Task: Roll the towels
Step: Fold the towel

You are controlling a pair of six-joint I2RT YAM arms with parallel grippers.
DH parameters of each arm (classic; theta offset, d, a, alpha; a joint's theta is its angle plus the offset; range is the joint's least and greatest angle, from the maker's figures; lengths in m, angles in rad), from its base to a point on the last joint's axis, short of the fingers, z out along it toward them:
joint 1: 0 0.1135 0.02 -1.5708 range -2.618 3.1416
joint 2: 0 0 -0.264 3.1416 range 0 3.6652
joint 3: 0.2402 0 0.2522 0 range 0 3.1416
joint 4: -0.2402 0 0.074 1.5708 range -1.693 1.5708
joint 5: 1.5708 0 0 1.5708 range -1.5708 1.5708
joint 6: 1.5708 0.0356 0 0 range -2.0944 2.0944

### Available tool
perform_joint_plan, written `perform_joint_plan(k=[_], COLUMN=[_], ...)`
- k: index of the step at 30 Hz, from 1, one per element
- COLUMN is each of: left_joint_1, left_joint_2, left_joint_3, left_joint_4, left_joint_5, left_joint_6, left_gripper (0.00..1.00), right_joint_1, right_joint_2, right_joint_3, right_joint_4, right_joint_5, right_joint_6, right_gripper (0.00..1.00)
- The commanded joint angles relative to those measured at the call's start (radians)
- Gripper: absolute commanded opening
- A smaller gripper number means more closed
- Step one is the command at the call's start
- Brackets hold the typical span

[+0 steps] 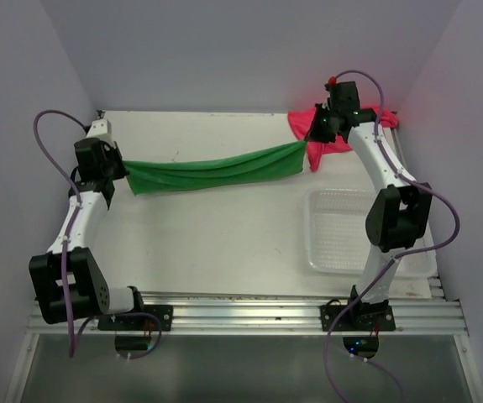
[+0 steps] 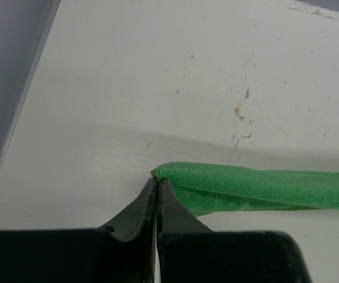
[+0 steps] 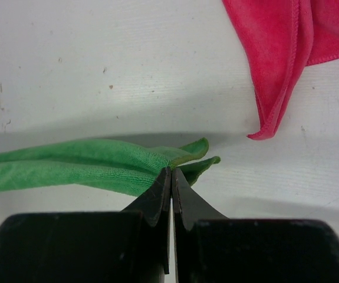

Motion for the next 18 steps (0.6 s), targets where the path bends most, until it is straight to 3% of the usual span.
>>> perform_joint_plan(k=[1,9,18], left_joint_1=[0.014,0.015,0.015], left_joint_2=[-0.067,-0.2,-0.416], left_joint_3=[-0.022,-0.066,-0.213], left_joint_4=[0.068,0.048,0.012], left_joint_5=[-0.034,-0.044,-0.06], left_joint_6=[-0.026,-0.063,-0.072], left_gripper=[0.0,0.0,0.0], right_joint_1=[-0.003,-0.002,0.012], right_joint_2=[-0.09,-0.204,-0.38], right_joint_3=[-0.026,-0.172,-0.384], right_joint_4=[0.028,0.071,0.131], right_joint_5=[-0.018,-0.035,-0.066], right_joint_6=[0.011,0.03,0.031], right_gripper=[0.0,0.0,0.0])
